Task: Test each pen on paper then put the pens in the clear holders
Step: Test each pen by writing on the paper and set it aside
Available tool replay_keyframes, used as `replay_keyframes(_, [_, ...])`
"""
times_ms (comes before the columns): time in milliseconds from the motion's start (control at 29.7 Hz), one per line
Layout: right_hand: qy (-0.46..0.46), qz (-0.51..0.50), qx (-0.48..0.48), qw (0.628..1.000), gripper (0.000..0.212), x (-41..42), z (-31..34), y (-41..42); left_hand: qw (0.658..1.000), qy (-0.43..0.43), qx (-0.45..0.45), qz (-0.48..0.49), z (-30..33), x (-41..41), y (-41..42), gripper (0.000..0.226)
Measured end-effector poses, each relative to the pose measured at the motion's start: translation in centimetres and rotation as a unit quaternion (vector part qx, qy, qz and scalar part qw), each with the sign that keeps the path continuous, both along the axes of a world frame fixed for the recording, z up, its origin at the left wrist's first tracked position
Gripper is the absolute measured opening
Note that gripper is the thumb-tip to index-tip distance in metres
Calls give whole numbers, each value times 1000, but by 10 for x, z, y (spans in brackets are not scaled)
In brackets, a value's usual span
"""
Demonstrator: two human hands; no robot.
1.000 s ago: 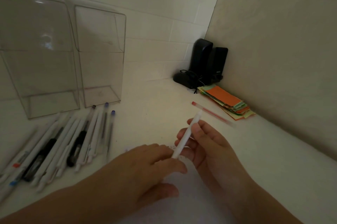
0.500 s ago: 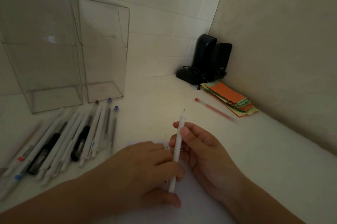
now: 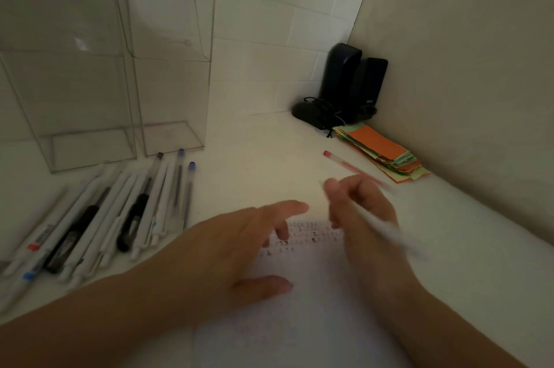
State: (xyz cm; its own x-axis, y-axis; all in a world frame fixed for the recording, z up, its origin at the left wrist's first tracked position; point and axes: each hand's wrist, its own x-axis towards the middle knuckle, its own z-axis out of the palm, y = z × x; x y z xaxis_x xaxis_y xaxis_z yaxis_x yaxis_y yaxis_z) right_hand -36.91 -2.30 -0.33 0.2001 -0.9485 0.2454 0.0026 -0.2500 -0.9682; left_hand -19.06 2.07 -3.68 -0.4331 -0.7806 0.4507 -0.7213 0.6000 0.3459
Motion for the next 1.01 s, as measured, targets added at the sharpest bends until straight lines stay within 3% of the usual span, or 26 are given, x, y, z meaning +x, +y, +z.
replay_keyframes(67, [-15, -40, 29, 999, 38, -8, -2, -9, 999, -48, -4, 23, -6, 1, -4, 49])
replay_keyframes(169, [-14, 11, 85, 996, 38, -9, -9, -14, 997, -74, -4, 36, -8, 1, -9, 34])
replay_keyframes(337, [159, 35, 58, 985, 19, -8, -18, -16, 997, -61, 10, 48, -11, 4, -11, 39])
replay_keyframes(405, [189, 35, 37, 981, 22, -9, -17, -18, 997, -67, 11, 48, -12, 4, -12, 39])
replay_keyframes(540, [190, -10, -31, 981, 31, -8, -21, -20, 997, -63, 23, 43, -11, 4, -13, 36])
replay_keyframes(674, [195, 11, -57, 979, 33, -6, -24, -20, 997, -58, 22, 40, -9, 3, -12, 37])
replay_keyframes(1012, [222, 14, -72, 972, 33, -5, -29, -20, 997, -53, 38, 38, -9, 4, -12, 41])
